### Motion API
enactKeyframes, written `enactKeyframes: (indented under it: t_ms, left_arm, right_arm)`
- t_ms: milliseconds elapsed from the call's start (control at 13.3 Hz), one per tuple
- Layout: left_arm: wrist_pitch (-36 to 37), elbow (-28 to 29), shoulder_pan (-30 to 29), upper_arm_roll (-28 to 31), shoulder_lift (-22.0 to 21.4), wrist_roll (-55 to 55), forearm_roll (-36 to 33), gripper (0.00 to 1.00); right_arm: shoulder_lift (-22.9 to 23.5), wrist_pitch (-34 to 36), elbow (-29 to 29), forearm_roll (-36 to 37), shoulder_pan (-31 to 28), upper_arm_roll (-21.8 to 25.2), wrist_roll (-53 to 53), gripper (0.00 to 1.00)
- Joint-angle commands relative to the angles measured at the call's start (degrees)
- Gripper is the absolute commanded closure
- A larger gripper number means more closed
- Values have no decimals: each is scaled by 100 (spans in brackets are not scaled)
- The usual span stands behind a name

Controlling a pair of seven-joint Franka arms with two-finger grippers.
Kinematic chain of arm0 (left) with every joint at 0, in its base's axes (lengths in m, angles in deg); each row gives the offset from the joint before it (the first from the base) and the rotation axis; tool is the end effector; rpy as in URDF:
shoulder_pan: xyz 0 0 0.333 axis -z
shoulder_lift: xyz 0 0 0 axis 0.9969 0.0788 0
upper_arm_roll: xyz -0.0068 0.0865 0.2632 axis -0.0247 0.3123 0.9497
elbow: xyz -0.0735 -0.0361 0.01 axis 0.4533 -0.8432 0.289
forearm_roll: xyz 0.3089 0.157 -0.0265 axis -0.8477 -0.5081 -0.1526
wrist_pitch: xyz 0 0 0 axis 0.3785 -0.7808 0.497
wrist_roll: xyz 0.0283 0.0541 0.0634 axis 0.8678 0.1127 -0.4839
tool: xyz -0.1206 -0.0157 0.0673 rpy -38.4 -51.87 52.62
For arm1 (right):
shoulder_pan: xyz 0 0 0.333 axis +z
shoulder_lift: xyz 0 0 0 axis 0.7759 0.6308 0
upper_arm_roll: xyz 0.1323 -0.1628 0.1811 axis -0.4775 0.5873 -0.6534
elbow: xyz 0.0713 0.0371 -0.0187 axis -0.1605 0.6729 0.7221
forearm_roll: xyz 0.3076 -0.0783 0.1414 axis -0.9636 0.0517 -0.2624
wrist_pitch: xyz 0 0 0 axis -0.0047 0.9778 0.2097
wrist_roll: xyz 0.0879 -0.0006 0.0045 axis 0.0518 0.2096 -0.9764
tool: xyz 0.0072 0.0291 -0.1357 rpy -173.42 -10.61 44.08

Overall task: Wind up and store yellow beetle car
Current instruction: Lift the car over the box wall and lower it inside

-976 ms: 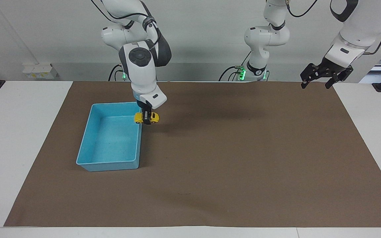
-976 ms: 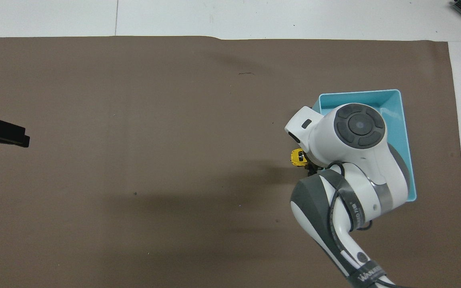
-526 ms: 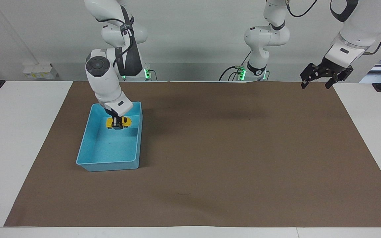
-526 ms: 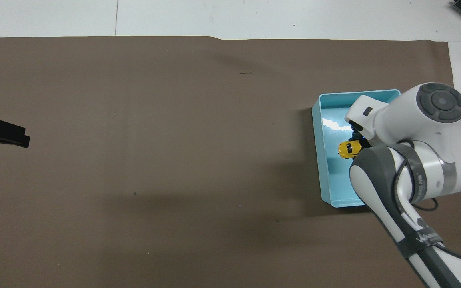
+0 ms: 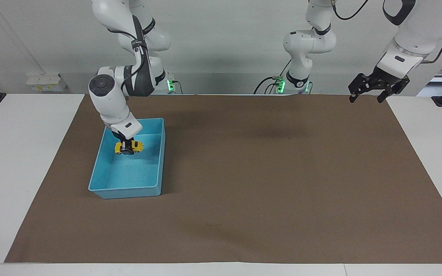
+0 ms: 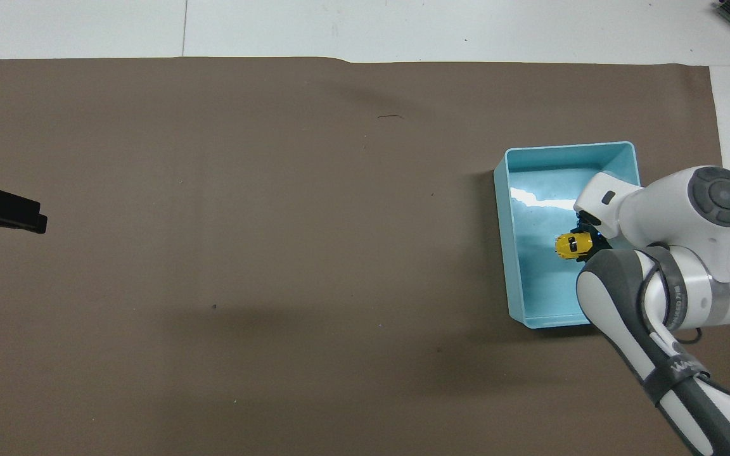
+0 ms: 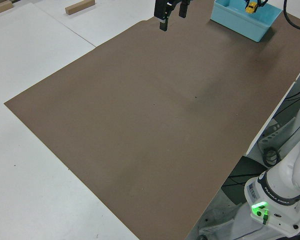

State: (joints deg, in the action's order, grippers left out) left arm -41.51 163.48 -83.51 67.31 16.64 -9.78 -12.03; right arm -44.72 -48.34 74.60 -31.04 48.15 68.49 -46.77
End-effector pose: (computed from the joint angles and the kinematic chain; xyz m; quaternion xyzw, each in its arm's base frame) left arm 0.4905 -0.0199 0.5620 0.9993 -0.0281 -0.0241 0.0099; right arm 0.5053 0.0063 0.3206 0.6705 0.7411 -0.0333 0.0109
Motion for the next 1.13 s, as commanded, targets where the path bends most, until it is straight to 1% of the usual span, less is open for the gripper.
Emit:
enactKeyframes:
  t_ms: [0, 150, 375, 601, 676, 751, 826, 901, 976, 1051]
  left_arm:
    - [46, 99, -100, -68, -85, -59, 15, 0]
    - [54, 99, -100, -68, -93, -59, 15, 0]
    - [46, 99, -100, -68, -85, -59, 15, 0]
    - [46, 99, -100, -68, -85, -59, 15, 0]
    - [46, 99, -100, -68, -85, -59, 15, 0]
    - [46, 99, -100, -68, -85, -59, 15, 0]
    - [46, 90, -100, -68, -93, -59, 15, 0]
    - [46, 99, -100, -68, -85, -59, 15, 0]
    - [46, 90, -100, -68, -93, -59, 7, 0]
    - [46, 99, -100, -68, -93, -59, 15, 0]
  right_arm:
    - [-35, -557, 401, 7, -69, -78, -104, 100]
    - [123, -954, 526, 7, -130, -78, -95, 100]
    - [255, -1095, 526, 15, -130, -69, -95, 100]
    - [527, -1384, 526, 15, -122, -78, -86, 100]
    - [545, -1377, 508, 15, -104, -78, -69, 96]
    - [572, -1325, 465, 15, -60, -78, 18, 47]
    - [580, -1307, 421, -19, -34, -87, 106, 8]
    - [589, -1280, 368, -20, -25, -95, 246, 0]
    - [520, -1124, 315, -29, -16, -113, 317, 0]
    - [493, -757, 80, -29, -16, -130, 405, 0]
